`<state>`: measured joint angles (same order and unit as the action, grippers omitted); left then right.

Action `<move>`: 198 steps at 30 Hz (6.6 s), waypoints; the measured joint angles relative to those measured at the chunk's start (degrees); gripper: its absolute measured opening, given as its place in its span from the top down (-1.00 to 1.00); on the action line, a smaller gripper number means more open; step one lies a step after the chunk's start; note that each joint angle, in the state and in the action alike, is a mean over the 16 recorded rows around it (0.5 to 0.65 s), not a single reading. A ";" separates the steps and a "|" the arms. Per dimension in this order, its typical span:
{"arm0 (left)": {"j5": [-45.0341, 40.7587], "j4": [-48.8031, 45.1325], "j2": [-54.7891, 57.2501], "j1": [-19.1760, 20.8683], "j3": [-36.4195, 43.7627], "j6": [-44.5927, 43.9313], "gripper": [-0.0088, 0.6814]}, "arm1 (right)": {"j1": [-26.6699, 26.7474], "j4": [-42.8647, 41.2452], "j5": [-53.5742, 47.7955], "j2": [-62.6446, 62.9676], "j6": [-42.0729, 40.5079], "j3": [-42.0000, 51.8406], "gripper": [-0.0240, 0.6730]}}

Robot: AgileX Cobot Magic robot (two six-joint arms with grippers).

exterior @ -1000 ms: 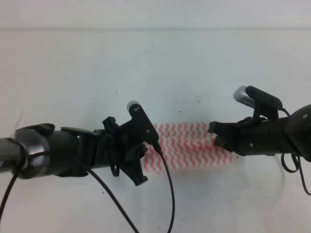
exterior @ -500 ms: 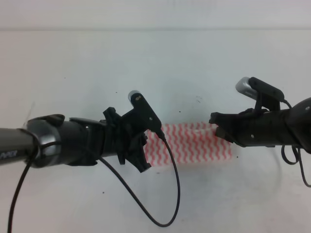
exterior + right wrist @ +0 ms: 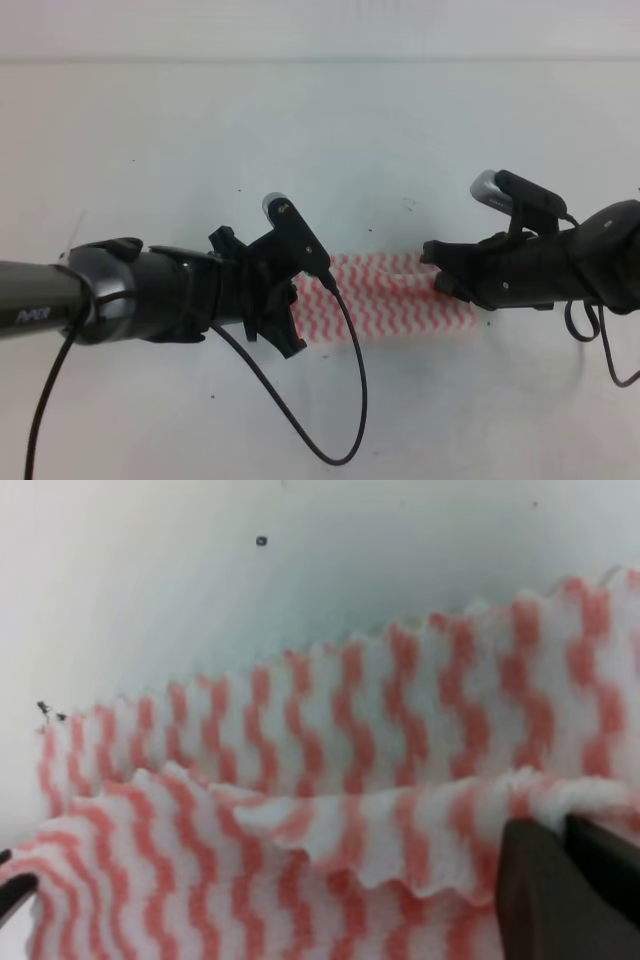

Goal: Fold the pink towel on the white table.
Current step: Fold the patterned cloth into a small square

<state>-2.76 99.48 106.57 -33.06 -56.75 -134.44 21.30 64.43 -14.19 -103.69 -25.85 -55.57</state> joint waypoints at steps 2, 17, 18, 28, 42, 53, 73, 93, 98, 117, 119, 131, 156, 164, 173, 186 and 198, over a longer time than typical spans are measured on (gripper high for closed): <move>0.14 0.28 0.05 0.00 -0.05 -0.01 0.99 | 0.00 -0.01 -0.01 -0.30 -0.02 -0.01 0.98; 0.52 -0.55 0.53 -0.01 -1.35 0.15 0.99 | 0.00 -0.11 -0.18 -0.69 -0.10 -0.81 0.98; 0.52 -0.83 0.53 0.00 -1.46 0.18 0.99 | 0.00 -0.12 -0.21 -0.70 -0.10 -0.94 0.98; 0.27 0.00 1.47 0.74 -2.69 0.28 0.99 | -0.52 -0.30 -0.75 -1.35 -0.10 -2.12 0.98; -0.06 -0.55 3.39 1.66 -3.68 0.23 0.99 | -1.19 -0.87 -1.07 -2.44 -0.04 -2.32 0.98; 0.06 -2.22 3.90 1.64 -3.96 0.16 0.99 | -1.19 -1.12 -1.08 -2.49 0.00 -2.37 0.98; 0.20 -2.49 4.01 1.64 -3.99 0.09 0.99 | -1.24 -1.23 -1.30 -2.26 -0.15 -2.37 0.98; 0.22 -1.66 3.66 1.66 -3.94 0.09 0.99 | -1.19 -1.45 -1.19 -2.49 -0.12 -2.37 0.98; 0.06 -1.39 3.34 1.66 -3.92 0.09 0.99 | -1.20 -1.50 -1.20 -2.44 -0.14 -2.37 0.98; 1.49 -2.22 3.21 1.65 -5.10 0.14 0.18 | -1.19 -1.50 -2.12 -2.49 -0.18 -2.37 0.98; 2.23 -1.94 3.10 1.67 -5.74 0.20 0.09 | -1.19 -1.50 -2.23 -2.49 -0.18 -2.37 0.98; -0.47 -2.69 2.03 1.58 -8.81 6.39 0.34 | -1.19 -1.49 -2.38 -2.49 -0.18 -2.37 0.98; -26.13 -3.30 9.48 0.48 -10.36 6.69 0.98 | -1.19 -1.23 -2.49 -2.38 -0.19 -2.37 0.98; -26.16 -3.20 12.53 0.48 -13.63 6.49 0.99 | -1.19 -1.22 -2.47 -2.38 -0.18 -2.37 0.98; -26.27 -3.26 14.55 0.48 -15.78 5.66 0.99 | -1.19 -1.22 -2.47 -2.38 -0.18 -2.37 0.98; -26.24 -3.04 14.91 0.47 -16.48 4.82 0.99 | -1.22 -0.52 -2.47 -2.26 -0.18 -2.44 0.96; -26.32 -1.64 14.59 0.48 -16.52 4.85 0.99 | -1.21 0.70 -0.08 -2.24 -0.04 -3.20 0.78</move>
<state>-29.09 97.84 121.16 -32.59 -73.27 -129.59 20.09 65.12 -14.27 -105.93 -25.89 -58.77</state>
